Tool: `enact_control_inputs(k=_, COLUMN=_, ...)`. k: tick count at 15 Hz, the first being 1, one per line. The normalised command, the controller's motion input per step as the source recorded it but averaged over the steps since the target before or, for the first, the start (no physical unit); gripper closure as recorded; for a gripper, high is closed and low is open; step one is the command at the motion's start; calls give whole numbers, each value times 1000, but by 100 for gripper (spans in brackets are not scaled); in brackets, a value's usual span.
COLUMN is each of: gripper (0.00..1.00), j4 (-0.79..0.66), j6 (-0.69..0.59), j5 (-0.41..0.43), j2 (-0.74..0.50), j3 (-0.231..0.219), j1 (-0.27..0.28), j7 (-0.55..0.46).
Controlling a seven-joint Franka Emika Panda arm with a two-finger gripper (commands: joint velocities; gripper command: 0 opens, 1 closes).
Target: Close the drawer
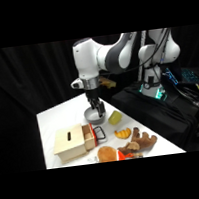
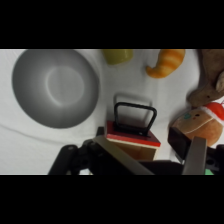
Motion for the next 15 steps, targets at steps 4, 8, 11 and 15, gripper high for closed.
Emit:
enact_control_inputs(k=4, gripper=0, j4=-52, j6=361, j5=-108, j2=145, j3=-14, j1=67, j7=169)
enact_control_inputs(k=8, gripper=0, j4=-83, j6=372, j5=-102, j2=140, j3=-38, j1=70, j7=150)
enact_control_inputs(k=11, gripper=0, j4=-64, j6=391, j5=-148, j2=128, j3=-92, j1=92, j7=162)
enact_control_inputs(k=15, gripper=0, j4=11, j6=393, j5=-204, j2=160, j3=-172, j1=152, j7=215)
